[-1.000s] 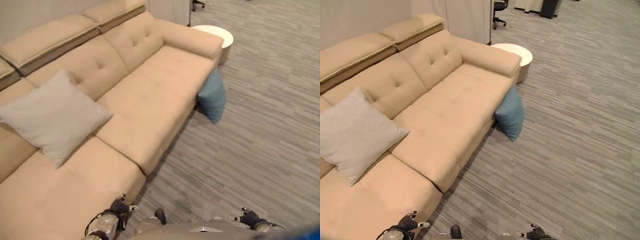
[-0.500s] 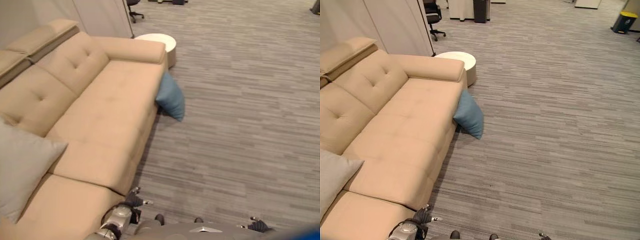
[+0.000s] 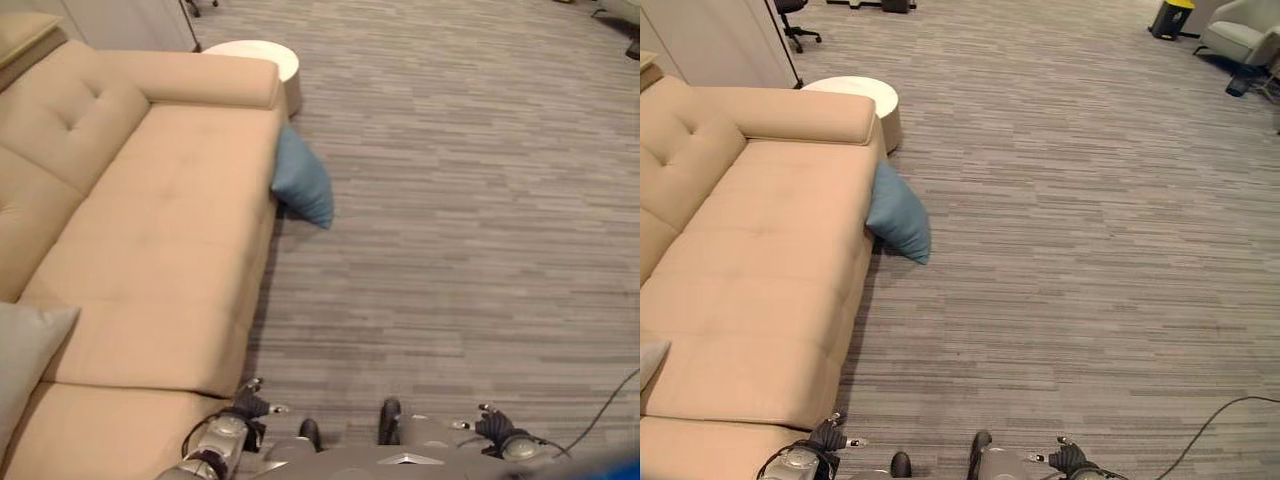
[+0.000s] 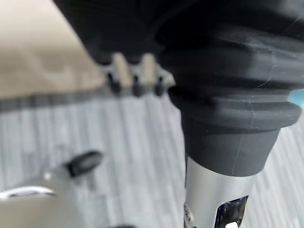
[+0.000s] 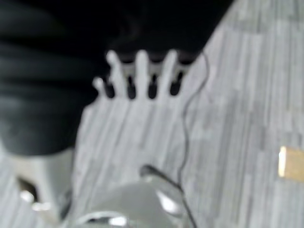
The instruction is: Pick up all the scattered cushions and arrange them neatly on the sofa.
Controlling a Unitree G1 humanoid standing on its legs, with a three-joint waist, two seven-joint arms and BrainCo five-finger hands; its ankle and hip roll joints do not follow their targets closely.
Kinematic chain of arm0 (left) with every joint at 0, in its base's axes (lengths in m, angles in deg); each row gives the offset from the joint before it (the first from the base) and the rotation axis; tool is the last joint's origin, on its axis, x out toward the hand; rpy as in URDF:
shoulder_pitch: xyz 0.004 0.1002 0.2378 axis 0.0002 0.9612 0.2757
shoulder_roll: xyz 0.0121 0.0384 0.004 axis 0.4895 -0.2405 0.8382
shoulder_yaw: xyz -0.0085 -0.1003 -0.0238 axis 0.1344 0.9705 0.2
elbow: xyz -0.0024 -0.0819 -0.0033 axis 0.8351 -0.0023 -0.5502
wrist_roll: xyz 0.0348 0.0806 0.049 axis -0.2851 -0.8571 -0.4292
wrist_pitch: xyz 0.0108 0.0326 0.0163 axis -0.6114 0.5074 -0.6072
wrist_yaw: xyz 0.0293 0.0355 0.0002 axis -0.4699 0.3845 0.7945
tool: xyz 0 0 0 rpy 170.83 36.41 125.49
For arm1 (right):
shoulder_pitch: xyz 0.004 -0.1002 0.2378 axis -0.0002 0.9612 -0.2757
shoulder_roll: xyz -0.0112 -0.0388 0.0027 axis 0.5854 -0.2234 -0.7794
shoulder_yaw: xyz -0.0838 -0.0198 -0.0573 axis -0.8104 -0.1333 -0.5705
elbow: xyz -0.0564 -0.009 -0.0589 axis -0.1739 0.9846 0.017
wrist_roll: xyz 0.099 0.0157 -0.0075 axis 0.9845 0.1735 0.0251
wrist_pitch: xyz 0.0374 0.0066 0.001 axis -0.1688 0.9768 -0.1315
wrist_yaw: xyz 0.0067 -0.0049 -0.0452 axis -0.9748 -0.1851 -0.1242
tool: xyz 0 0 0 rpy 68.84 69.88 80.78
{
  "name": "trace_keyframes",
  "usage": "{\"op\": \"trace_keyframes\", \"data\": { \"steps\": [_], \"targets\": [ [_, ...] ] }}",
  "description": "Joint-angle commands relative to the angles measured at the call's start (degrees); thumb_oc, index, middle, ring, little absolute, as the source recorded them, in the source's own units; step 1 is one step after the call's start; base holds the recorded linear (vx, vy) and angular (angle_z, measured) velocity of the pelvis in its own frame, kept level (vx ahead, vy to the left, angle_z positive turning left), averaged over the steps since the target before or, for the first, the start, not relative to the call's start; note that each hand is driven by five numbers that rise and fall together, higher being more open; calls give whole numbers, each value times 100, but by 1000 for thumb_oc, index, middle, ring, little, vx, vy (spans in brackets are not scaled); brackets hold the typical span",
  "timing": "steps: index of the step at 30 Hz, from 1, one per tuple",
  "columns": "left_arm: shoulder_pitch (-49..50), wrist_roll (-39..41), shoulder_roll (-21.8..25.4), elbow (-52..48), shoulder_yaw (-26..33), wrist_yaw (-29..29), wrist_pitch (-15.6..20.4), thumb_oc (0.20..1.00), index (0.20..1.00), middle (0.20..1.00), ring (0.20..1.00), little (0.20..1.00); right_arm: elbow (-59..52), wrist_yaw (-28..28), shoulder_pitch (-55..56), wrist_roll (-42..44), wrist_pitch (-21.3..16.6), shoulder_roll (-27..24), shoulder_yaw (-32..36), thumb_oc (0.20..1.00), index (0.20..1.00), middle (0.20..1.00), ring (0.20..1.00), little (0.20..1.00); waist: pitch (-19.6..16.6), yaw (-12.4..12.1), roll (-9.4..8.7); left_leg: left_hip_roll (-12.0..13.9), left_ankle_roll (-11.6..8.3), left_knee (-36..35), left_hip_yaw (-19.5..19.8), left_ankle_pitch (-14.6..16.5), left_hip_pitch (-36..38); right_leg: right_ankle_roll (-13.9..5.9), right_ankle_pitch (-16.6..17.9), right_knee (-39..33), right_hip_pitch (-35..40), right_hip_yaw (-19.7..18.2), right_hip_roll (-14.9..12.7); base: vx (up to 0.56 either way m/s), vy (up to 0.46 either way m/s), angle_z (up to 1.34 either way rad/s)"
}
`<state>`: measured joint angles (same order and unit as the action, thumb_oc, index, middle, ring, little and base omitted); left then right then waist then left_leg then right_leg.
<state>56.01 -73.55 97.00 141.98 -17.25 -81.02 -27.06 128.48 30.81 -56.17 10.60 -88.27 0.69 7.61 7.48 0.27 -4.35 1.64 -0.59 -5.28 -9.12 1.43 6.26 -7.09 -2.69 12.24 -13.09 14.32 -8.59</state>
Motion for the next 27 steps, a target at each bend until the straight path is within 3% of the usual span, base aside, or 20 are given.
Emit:
{"op": "trace_keyframes", "data": {
  "steps": [1,3,4,5,6,11,12,16,18,19,23,24,25,26,27],
  "targets": [
    [-171,139,-271,69,78,-46,167,1000,1000,1000,1000,1000,40,57,-43,15,-129,-227,-158,1000,1000,1000,1000,1000,-172,22,107,-204,-220,1225,623,531,-94,-9,582,-818,669,-123,394,208,-190,8],
    [-154,131,-295,86,57,-25,161,1000,1000,1000,1000,1000,15,61,-28,58,-154,-247,-143,1000,1000,1000,1000,1000,-170,47,81,-122,-329,1653,514,403,-204,47,565,-885,806,-100,427,197,-266,6],
    [-187,115,-338,78,-21,-29,148,1000,1000,1000,1000,1000,-21,92,-7,175,-181,-295,-103,1000,1000,1000,1000,1000,-34,38,-13,22,-533,2713,413,71,-664,175,525,-995,1061,-46,444,124,-251,20],
    [-189,116,-338,79,-21,-30,148,1000,1000,1000,1000,1000,-21,92,-9,175,-181,-296,-101,1000,1000,1000,1000,1000,-35,45,-3,34,-537,2755,425,90,-691,179,526,-995,1058,-35,454,191,-312,-2],
    [-267,184,-365,15,-125,-52,160,1000,1000,1000,1000,1000,-9,118,-46,210,-167,-323,-142,1000,1000,1000,1000,1000,126,-45,-69,52,-503,3047,311,-21,-1193,278,392,-1076,1276,14,451,194,-189,0],
    [-292,203,-381,-97,-199,-85,166,1000,1000,1000,1000,1000,-56,136,-102,287,-175,-315,-142,1000,1000,1000,1000,1000,146,-115,-57,-68,-354,2264,193,93,-1514,221,323,-1215,1440,-74,503,194,-61,-6],
    [-299,153,-407,-104,-229,-112,174,1000,1000,1000,1000,1000,-88,174,-108,300,-209,-310,-157,1000,1000,1000,1000,1000,100,-201,91,-100,-356,1359,208,-432,-1797,189,207,-1318,1614,-169,723,292,-5,2],
    [-275,149,-416,-48,-169,-126,155,1000,1000,1000,1000,1000,-36,174,-108,273,-210,-325,-168,1000,1000,1000,1000,1000,91,-318,162,-102,-417,852,107,-840,-1925,193,-31,-1299,1919,-307,858,317,-5,-16],
    [-210,162,-401,-9,-72,-117,146,1000,1000,1000,1000,1000,-4,150,-75,228,-194,-295,-150,1000,1000,1000,1000,1000,8,-341,185,-112,-325,771,152,-806,-1729,200,-183,-1175,2005,-337,868,456,67,-54],
    [-147,135,-392,89,-1,-111,131,1000,1000,1000,1000,1000,71,118,-35,204,-185,-235,-67,1000,1000,1000,1000,1000,-117,-392,145,-238,-154,870,156,-601,-1536,63,-283,-482,1990,-337,693,580,128,-59],
    [-249,104,-300,23,-89,-66,105,1000,1000,1000,1000,1000,33,77,-115,132,-179,-239,-80,1000,1000,1000,1000,1000,4,-294,181,-290,157,903,99,-221,-1028,-293,512,1498,1179,-219,296,380,99,-9],
    [-311,109,-250,-27,-122,-68,112,1000,1000,1000,1000,1000,45,65,-143,150,-171,-249,-67,1000,1000,1000,1000,1000,19,-266,245,-271,185,881,80,-49,-780,-208,494,1581,931,103,50,339,57,39],
    [-311,109,-250,-27,-122,-68,112,1000,1000,1000,1000,1000,45,64,-143,150,-171,-249,-67,1000,1000,1000,1000,1000,31,-259,239,-279,184,881,86,-46,-767,-209,480,1596,942,108,40,354,-35,28],
    [-341,136,-230,-38,-114,-81,122,1000,1000,1000,1000,1000,50,74,-167,129,-177,-272,-83,1000,1000,1000,1000,1000,17,-241,276,-255,152,780,142,26,-599,-111,346,1144,768,320,-57,275,-93,17],
    [-352,132,-223,-38,-107,-76,125,1000,1000,1000,1000,1000,43,67,-189,138,-187,-291,-82,1000,1000,1000,1000,1000,10,-200,290,-261,127,746,207,63,-527,-81,299,865,679,290,-14,456,-193,-6]
  ]
}}
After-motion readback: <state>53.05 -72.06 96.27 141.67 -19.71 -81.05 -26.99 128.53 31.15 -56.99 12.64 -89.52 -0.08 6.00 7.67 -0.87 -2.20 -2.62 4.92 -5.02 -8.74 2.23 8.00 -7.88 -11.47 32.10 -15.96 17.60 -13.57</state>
